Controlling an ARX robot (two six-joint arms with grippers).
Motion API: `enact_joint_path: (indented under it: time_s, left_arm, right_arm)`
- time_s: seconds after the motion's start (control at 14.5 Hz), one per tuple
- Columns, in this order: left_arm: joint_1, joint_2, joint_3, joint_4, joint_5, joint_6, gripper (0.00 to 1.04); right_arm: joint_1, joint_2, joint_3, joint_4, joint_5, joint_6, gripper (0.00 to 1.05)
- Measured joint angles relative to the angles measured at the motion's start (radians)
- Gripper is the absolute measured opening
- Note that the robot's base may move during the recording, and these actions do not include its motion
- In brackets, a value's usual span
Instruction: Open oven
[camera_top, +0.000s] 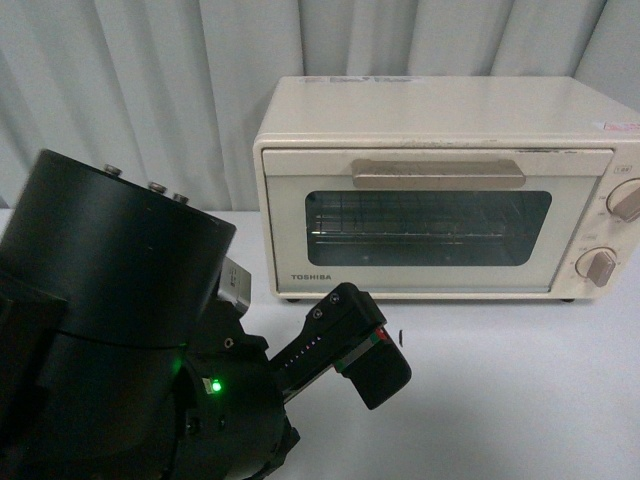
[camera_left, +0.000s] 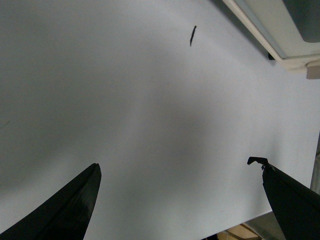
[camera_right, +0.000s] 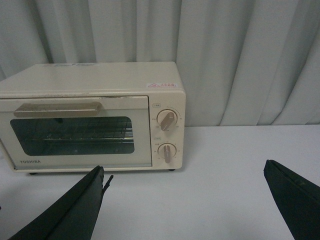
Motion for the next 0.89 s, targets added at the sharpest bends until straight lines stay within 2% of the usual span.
enact_joint_path:
  time_s: [0.21,0.48,0.89]
  left_arm:
    - [0.002,0.068,0.037,0.022,-0.012,-0.051,0.98]
    - [0.061,0.11,0.048,0.055,-0.045,-0.124,0.98]
    - [0.087,0.146,0.036,0.067,-0.091,-0.13,0.98]
  right_arm:
    - [0.0,0.0,0.0,0.0,0.0,0.0,0.98]
    - [0.0,0.0,0.0,0.0,0.0,0.0,0.98]
    - [0.0,0.0,0.0,0.0,0.0,0.0,0.98]
